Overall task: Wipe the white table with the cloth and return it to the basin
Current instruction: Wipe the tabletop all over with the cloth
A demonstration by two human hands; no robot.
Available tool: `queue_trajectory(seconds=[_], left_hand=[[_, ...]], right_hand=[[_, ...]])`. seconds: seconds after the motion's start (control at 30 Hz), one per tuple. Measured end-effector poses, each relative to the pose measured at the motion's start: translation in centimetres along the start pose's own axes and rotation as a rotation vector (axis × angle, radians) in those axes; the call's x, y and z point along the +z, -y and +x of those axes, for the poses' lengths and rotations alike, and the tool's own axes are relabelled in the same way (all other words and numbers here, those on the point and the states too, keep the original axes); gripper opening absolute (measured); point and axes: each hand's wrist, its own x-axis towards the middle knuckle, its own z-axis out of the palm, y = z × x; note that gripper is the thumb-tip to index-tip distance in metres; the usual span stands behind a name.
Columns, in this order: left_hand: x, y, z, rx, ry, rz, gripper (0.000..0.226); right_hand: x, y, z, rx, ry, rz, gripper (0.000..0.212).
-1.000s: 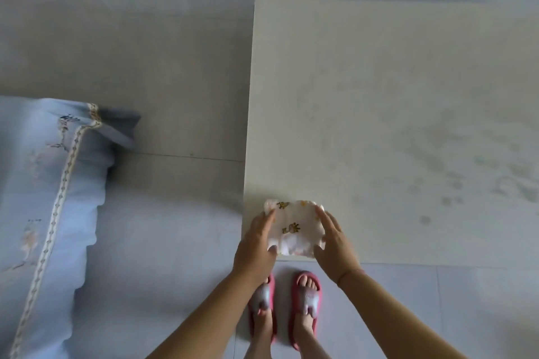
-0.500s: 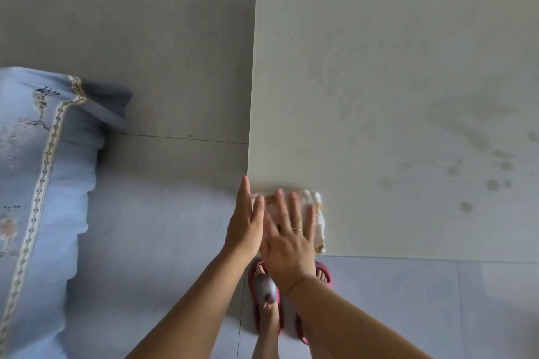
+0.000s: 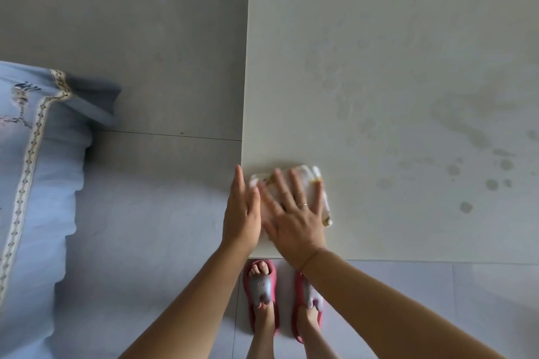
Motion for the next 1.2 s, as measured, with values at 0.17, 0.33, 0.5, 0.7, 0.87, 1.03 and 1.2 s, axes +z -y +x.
queue_trajectory(seconds=[0.17,0.33,0.5,0.7,0.87,1.03,1.2], left_hand=[[0.1,-0.7,1.1,0.05,-0.004,0.01,0.056],[0.4,-1.4,3.2,0.041,-0.026,-0.016,0.056],[0.9,-3.0,4.9,0.067,-0.069,-0.024,0.054],[1.1,-4.3,7.0,0.156,-0.144,0.1,0.053],[1.6,-4.1,7.1,0.129,-0.211,0.269,0.056],[1.9,-4.3,7.0,0.128,-0.225,0.361,0.058],[1.8,-4.6,7.0,0.085,-0.199,0.417,0.055]], right_hand=[[-1.4,-7.0,3.0,-0.029,-0.023,-0.106,0.066],[-1.1,-2.5,4.8,0.227,-0.038,0.04,0.061],[-2.0,-6.2,7.3,-0.227,-0.029,-0.126,0.057],[-2.0,-6.0,10.5,0.313,-0.084,0.02,0.06],[-2.7,-7.5,10.4,-0.273,-0.008,-0.115,0.059],[-3.5,-10.8,14.8,0.367,-0.088,0.022,0.06],[-2.2,-3.7,14.2,0.014,-0.048,-0.016,0.06]])
